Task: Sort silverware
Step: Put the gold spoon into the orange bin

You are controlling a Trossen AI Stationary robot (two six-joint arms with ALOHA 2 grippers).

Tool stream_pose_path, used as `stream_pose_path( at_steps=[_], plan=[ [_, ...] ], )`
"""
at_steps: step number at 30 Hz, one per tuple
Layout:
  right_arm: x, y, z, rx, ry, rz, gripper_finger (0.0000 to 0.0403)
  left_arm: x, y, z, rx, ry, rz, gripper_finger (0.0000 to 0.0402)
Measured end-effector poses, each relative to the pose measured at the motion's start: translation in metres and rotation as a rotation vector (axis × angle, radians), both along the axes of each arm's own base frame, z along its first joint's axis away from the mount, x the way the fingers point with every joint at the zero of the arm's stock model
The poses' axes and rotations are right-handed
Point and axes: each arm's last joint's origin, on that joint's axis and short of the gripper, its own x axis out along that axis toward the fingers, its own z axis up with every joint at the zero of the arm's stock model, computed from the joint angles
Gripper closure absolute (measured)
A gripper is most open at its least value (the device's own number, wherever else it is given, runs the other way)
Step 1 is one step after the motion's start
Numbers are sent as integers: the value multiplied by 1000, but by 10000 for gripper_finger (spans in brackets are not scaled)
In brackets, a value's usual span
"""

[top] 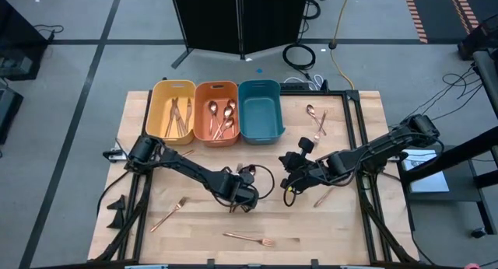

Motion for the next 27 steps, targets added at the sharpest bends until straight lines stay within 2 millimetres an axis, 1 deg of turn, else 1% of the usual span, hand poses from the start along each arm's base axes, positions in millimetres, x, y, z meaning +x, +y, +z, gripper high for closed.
stream_pose_path(
  at_steps=[8,12,15,21,23,27],
  plan=[
    [0,0,0,5,-8,-1,403,4,-1,-12,-23,26,-46,285],
    [1,1,0,13,-8,3,403,5,-1,-13,-21,26,-55,290],
    [1,1,0,24,-6,11,403,5,0,-12,-27,21,-56,312],
    [1,1,0,26,-7,14,403,8,-2,-12,-27,7,-131,386],
    [1,1,0,26,-6,14,403,9,-2,-12,-24,-6,-149,392],
    [1,1,0,37,0,26,403,13,-1,-10,-21,-49,-150,393]
  ],
)
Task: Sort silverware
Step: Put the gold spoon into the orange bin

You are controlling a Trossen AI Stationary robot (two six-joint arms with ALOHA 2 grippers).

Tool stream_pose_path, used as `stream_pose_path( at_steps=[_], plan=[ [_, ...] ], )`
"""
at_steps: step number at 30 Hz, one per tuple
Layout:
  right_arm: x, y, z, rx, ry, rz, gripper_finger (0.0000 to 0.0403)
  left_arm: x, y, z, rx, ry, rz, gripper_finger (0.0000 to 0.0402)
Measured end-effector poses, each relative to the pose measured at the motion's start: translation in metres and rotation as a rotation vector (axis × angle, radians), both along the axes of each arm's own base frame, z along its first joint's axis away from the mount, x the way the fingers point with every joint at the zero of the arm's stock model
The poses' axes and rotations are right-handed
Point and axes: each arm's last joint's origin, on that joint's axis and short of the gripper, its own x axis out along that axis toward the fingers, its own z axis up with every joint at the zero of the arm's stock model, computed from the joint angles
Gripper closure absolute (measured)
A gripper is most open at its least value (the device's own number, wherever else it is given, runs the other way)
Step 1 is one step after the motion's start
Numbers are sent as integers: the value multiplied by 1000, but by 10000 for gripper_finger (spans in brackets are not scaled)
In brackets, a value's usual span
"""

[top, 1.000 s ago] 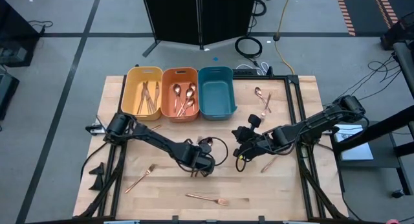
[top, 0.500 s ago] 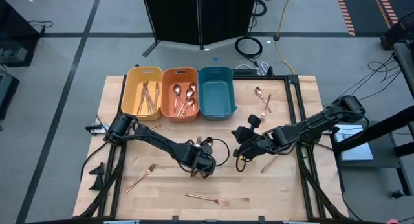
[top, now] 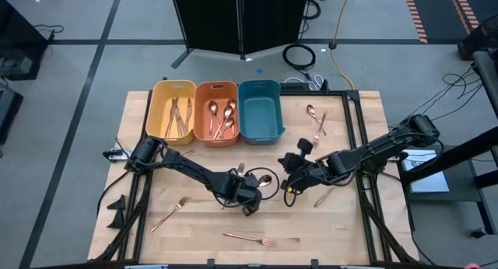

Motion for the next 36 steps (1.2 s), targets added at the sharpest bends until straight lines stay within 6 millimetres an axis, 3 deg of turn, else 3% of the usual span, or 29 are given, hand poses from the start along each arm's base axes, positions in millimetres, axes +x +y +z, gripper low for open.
stream_pose_path(
  at_steps=[6,12,16,24,27,32,36],
  plan=[
    [-1,2,-1,13,22,34,403,1,3,19,-1,-59,-27,394],
    [-1,3,-1,10,24,39,403,-13,21,68,38,-98,-34,394],
    [-1,3,-1,13,23,37,403,-34,44,107,90,-101,17,395],
    [-1,3,-1,16,20,35,403,-83,109,174,186,-143,222,395],
    [-1,3,-1,18,15,35,403,-96,140,189,201,-171,327,395],
    [0,3,0,22,2,35,403,-110,202,192,180,-159,507,395],
    [0,3,0,21,3,37,403,-112,245,174,62,-109,601,395]
  ],
)
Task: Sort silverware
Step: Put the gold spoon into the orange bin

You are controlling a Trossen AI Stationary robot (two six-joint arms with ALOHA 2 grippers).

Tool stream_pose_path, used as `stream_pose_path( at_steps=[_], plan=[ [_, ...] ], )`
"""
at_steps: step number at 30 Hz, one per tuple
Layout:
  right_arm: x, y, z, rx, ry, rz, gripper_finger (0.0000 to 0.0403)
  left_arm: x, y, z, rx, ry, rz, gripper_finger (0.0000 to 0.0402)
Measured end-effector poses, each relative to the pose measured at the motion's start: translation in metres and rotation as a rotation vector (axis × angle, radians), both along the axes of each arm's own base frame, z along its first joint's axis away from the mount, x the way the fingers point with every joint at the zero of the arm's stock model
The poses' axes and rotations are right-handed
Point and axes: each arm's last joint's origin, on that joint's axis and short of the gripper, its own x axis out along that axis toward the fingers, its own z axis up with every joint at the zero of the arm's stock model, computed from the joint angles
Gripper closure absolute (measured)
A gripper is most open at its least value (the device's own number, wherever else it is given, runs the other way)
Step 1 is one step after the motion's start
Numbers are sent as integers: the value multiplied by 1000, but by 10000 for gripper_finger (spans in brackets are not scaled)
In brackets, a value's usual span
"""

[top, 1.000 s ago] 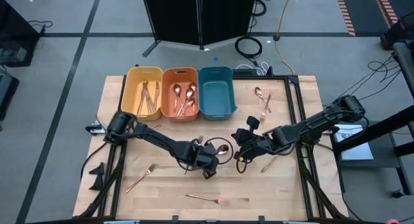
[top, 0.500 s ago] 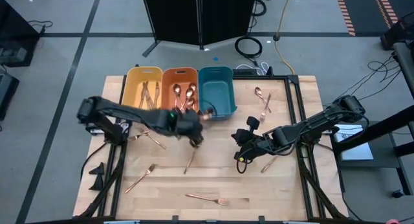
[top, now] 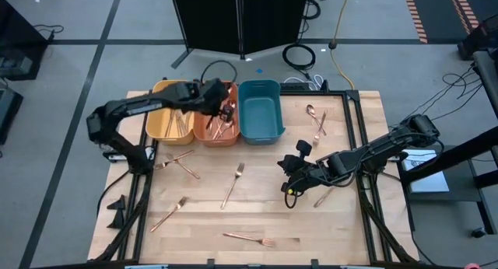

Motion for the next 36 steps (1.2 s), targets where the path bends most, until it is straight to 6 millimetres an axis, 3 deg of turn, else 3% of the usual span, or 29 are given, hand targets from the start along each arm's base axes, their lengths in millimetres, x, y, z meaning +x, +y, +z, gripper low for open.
stream_pose_path(
  at_steps=[5,9,19,30,36],
  plan=[
    [0,0,0,-6,4,7,403,-2,41,-26,-116,34,90,395],
    [0,0,0,-10,8,12,403,-1,61,-46,-179,63,138,395],
    [-3,-1,-2,-32,52,19,403,11,75,-86,-292,128,133,372],
    [-3,-1,-3,-38,54,15,403,12,74,-83,-325,111,53,294],
    [-3,-1,-3,-39,54,14,403,16,72,-56,-257,59,-73,281]
  ],
)
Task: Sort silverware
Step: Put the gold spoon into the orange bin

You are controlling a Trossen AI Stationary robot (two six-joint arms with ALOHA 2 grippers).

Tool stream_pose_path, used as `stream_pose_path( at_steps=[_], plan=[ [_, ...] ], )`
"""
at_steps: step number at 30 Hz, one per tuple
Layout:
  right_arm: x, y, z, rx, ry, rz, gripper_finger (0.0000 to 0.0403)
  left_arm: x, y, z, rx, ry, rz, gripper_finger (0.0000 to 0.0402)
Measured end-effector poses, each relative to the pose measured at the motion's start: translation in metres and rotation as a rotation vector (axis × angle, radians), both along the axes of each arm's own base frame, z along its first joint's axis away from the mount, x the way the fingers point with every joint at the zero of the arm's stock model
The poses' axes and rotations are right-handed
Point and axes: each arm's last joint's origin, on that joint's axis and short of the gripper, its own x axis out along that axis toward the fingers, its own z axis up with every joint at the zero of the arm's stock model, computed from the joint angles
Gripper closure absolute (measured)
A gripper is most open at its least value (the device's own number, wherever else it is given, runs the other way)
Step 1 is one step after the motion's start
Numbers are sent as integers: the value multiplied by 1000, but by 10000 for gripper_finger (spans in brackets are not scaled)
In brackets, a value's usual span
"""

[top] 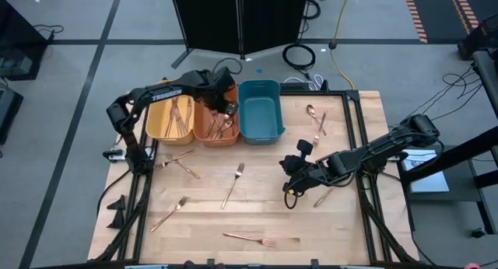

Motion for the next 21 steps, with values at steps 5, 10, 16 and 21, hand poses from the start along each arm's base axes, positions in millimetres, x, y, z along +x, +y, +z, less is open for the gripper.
stream_pose_path(
  at_steps=[5,10,16,21],
  plan=[
    [0,0,0,3,3,-6,403,-12,-28,47,170,-59,-135,281],
    [0,0,-1,-5,-4,-15,403,-29,-83,76,437,-134,-225,281],
    [2,-8,-12,-92,-21,-108,403,-36,-129,53,555,-412,-395,281],
    [5,-40,-5,-81,-32,-210,403,-52,-140,16,544,-580,-453,281]
  ],
)
